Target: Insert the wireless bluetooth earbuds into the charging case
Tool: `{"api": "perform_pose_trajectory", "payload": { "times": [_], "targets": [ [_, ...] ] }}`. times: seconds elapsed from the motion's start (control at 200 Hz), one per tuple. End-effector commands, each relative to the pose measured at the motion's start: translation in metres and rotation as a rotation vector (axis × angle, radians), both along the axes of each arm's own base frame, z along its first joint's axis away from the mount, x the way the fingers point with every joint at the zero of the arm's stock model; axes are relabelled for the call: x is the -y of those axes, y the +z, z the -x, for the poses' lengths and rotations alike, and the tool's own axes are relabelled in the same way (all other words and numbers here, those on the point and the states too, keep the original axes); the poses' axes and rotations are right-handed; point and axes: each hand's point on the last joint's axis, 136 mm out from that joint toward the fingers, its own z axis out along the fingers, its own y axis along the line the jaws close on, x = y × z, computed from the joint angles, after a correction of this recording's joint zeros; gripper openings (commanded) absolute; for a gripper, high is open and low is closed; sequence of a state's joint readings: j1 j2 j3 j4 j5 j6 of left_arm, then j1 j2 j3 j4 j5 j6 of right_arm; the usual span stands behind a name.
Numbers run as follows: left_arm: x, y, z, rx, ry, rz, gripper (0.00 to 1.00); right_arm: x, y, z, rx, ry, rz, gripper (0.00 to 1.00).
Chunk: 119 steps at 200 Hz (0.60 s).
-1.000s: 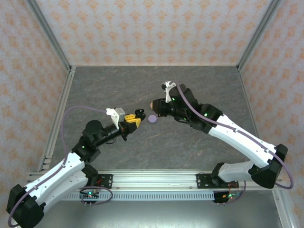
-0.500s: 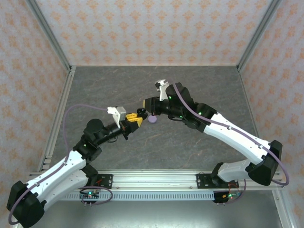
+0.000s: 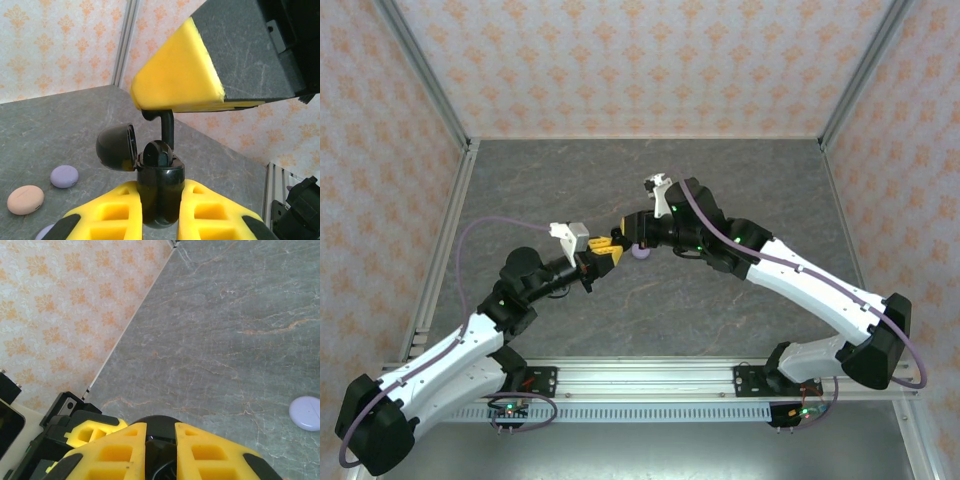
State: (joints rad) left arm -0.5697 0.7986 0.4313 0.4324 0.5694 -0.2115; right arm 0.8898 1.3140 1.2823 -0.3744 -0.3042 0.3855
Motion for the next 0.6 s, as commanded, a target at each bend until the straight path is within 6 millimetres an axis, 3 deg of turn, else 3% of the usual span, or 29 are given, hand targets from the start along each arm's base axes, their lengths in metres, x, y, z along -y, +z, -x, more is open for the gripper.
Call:
{"api": "perform_pose_trajectory", "payload": {
  "times": [0.0, 0.591],
  "targets": [
    [0.003, 0.029, 0.003, 0.07, -0.02, 0.042, 0.0, 0.006, -0.01, 0.004, -0.015, -0.006, 0.037, 0.18],
    [0.004, 0.029, 0.003, 0.067, -0.021, 0.04, 0.0, 0.005, -0.023, 0.007, -0.042, 0.002, 0.054, 0.2]
  ]
}}
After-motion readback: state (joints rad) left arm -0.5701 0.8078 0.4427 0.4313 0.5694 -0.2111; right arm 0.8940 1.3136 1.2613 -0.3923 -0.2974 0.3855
